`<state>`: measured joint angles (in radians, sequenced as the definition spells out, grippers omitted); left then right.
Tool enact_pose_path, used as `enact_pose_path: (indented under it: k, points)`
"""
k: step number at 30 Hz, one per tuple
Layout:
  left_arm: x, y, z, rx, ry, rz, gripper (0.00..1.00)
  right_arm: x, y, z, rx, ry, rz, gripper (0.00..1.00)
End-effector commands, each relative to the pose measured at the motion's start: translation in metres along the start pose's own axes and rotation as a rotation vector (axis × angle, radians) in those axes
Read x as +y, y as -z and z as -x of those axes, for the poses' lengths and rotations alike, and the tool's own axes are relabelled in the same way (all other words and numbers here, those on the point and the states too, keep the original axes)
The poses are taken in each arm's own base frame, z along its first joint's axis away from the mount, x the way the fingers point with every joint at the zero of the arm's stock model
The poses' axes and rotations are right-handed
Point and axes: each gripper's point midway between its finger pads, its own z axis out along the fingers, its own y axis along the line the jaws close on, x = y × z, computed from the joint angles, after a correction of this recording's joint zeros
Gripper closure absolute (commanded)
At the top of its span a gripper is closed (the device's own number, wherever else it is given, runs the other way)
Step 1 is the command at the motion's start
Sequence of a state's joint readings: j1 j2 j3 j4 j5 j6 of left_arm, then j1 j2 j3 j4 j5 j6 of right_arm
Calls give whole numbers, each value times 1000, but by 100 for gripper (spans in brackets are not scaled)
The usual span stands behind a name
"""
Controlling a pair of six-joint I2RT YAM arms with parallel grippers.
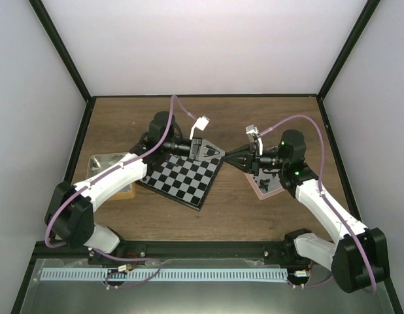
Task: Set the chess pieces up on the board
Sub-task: Place the chess piece on the chessboard.
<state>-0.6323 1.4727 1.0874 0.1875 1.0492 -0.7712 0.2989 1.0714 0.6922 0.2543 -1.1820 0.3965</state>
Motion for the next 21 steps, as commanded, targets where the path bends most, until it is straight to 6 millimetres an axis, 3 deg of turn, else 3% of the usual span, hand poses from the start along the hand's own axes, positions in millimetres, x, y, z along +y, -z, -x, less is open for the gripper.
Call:
enact_pose_path:
  k: [1,8,14,21]
  points:
    - [-8,-4,3,19,-45,-26,75,9,-3,10,4,44,27,80]
    - [-6,-5,4,23,-51,-22,95,8,-4,9,9,38,21,82]
    - [-7,-4,3,22,-63,-16,96,5,-4,9,7,35,4,79]
    - [5,5,14,-35,-116,94,96,-2,-2,11,-7,39,-63,38]
